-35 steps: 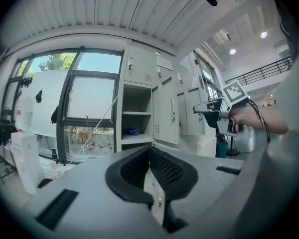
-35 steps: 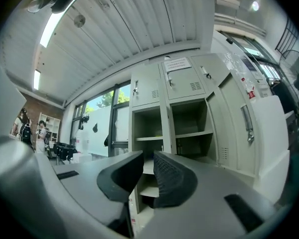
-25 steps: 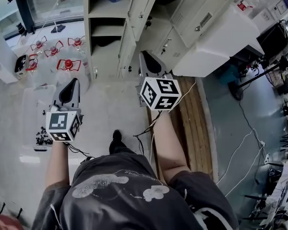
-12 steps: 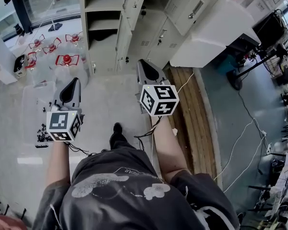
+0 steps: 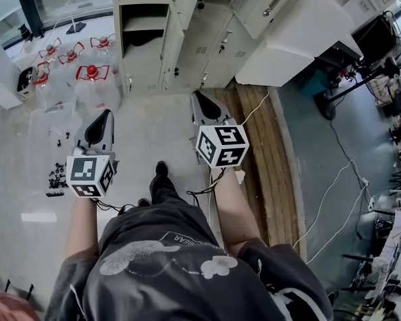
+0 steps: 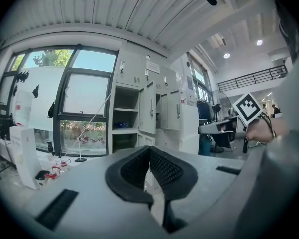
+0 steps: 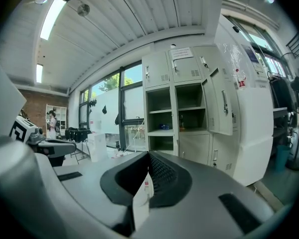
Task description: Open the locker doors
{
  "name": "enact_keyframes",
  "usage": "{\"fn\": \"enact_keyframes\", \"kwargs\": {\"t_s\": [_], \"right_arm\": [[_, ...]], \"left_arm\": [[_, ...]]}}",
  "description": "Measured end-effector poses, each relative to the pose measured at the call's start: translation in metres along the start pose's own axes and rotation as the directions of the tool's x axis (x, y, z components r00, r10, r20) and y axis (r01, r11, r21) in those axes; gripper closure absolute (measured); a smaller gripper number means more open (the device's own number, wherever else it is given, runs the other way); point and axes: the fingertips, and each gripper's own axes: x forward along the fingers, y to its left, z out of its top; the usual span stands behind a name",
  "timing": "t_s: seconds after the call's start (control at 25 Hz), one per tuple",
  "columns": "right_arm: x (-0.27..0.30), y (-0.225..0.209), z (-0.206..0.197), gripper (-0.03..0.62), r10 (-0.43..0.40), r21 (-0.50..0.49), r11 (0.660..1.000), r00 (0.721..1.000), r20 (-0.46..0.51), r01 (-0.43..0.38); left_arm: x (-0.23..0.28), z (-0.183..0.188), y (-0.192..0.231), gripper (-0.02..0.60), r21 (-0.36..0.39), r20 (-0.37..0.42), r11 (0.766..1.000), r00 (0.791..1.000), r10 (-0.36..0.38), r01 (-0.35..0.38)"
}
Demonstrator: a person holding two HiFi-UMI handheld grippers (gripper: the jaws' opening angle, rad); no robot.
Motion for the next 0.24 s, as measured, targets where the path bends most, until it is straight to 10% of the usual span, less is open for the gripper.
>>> {"fn": "enact_keyframes", "kwargs": {"t_s": [0.24], "right_arm": [[-0.002,0.001,-0.022,0.565,0.005,0.012,1.0,0.999,-0.038,-0.004]], "left_arm": [[-0.002,-0.011,-0.006,0.571,0.022,-0.023,1.0,1.0,-0.011,0.012]]}}
